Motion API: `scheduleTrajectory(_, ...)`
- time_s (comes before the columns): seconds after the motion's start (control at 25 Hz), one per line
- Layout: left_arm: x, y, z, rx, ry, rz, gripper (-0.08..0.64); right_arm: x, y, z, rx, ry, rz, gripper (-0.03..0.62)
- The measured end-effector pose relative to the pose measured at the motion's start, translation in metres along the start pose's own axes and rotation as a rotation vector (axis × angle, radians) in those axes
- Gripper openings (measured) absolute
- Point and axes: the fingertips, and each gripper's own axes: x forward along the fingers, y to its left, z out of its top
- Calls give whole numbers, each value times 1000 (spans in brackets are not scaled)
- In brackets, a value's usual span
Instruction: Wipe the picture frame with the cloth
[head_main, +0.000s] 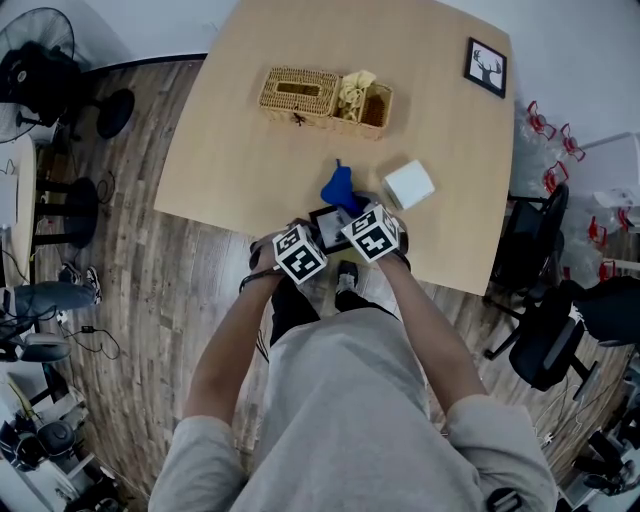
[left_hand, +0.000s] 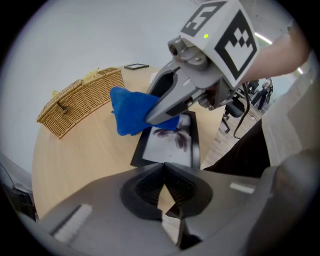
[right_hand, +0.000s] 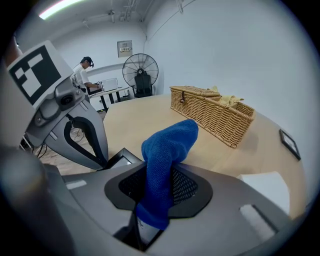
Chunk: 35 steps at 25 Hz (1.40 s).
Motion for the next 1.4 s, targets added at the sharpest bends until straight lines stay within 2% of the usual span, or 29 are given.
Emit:
scheduleTrajectory(0.36,-1,1,0,-4,-1,-1,52,7,16,7,9,-6,30,106)
scheduleTrajectory(0.64,0,1,1,-3,1,1,52,11,24,10,55,-15,45,106)
scheduleTrajectory(0.84,1,0,1,0,3,4,52,13,39,10,35,-15,79,106)
scheduleTrajectory(1.4,0,1,1,-8,0,10,52,1,49,-9,0,3,93,106)
